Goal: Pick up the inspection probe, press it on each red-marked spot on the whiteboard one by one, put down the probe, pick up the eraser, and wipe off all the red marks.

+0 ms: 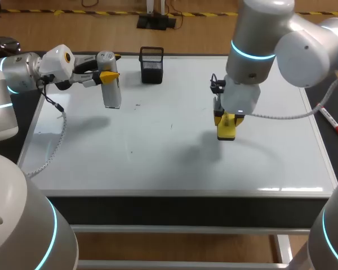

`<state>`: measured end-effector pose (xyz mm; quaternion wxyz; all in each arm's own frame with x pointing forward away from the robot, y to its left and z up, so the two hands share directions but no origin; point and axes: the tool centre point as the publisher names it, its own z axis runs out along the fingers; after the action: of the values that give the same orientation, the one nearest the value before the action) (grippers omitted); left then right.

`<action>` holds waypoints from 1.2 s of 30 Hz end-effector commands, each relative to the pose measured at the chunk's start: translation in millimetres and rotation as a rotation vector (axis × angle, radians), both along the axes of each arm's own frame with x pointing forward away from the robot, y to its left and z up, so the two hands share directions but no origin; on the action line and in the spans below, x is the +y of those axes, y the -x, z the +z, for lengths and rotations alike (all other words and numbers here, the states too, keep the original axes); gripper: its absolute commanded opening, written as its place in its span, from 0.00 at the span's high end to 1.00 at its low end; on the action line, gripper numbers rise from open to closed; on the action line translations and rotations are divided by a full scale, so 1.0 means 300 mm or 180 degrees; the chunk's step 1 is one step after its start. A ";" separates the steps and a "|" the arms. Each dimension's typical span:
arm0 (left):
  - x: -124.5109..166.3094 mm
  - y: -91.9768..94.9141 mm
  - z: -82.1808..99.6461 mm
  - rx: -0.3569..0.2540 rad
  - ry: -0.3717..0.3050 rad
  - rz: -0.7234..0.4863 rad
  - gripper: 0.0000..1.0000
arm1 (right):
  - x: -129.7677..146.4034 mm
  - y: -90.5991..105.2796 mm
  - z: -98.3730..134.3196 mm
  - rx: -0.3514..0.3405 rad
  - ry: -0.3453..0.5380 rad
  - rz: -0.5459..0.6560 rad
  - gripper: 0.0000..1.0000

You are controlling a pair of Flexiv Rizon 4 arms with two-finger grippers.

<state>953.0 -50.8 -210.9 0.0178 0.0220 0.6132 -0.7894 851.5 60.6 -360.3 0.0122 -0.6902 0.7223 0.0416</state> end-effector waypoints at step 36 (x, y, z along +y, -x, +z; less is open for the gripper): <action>0.001 -0.001 0.003 0.0000 0.0001 -0.0004 1.00 | -0.059 -0.721 -0.033 0.0119 0.0057 0.0097 1.00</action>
<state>953.0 -50.9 -210.9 0.0177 0.0221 0.6132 -0.7895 1028.4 39.0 -365.7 0.0310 -0.6987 0.7145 0.0191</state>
